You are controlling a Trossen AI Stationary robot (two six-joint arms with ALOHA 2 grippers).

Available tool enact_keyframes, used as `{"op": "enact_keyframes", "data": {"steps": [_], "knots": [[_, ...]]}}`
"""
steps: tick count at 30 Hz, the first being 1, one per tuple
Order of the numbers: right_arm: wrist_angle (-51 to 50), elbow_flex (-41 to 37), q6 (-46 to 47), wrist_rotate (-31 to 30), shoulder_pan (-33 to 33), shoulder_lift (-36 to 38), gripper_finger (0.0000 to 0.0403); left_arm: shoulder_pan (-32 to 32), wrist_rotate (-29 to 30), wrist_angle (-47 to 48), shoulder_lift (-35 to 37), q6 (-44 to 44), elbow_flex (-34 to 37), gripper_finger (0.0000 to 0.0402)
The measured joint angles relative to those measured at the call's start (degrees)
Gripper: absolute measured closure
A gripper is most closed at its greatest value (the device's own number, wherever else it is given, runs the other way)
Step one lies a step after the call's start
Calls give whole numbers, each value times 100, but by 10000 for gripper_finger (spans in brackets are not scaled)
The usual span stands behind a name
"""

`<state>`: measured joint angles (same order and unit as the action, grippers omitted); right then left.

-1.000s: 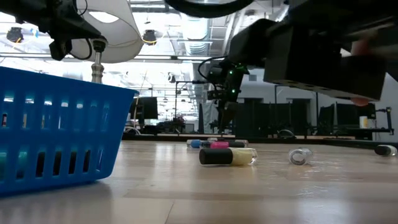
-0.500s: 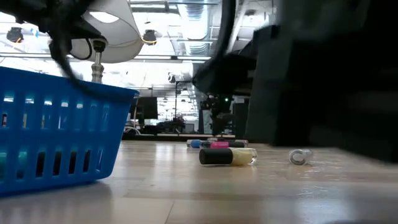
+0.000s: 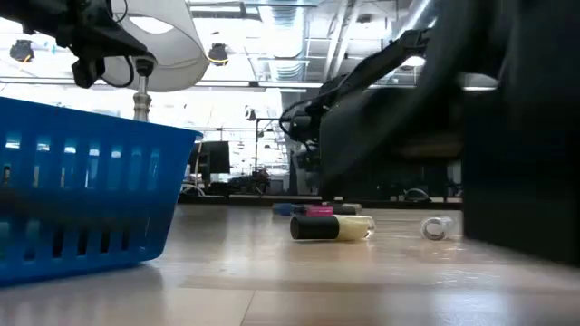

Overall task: Pick & Place Nail Polish
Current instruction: Put the top left white nail polish bottle in the blue bin

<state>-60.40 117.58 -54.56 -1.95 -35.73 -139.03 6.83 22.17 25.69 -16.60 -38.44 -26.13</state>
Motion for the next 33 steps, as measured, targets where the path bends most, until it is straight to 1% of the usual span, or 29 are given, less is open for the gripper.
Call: {"op": "enact_keyframes", "data": {"steps": [2,5,8,10,12,14,16,21,25,27,29,33], "knots": [[-81,-3,190,21,59,113,402,0,1,0,0,17,0,401],[-58,0,957,-64,103,391,403,0,2,2,0,21,0,401],[-133,0,2210,-107,42,698,400,0,7,58,0,149,0,401],[-320,2,3361,-92,7,897,395,0,33,66,0,281,23,401],[-672,8,4344,62,-9,1059,382,0,54,26,19,387,143,401],[-958,11,4933,230,54,1147,359,0,52,-95,51,391,368,401],[-1073,11,5226,240,170,1168,332,0,51,-313,103,371,616,401],[-1078,-26,5487,275,466,1088,258,0,23,-966,356,351,1287,401],[-1098,-262,5735,282,591,1017,209,0,-121,-1241,687,346,1744,401],[-858,-464,5838,295,626,1039,192,0,-156,-1334,900,343,1972,401],[-873,-649,5912,297,590,1032,182,2,-157,-1436,1092,335,2140,401],[-603,-916,5922,287,501,1038,177,7,-151,-1644,1205,771,2146,400]]}}
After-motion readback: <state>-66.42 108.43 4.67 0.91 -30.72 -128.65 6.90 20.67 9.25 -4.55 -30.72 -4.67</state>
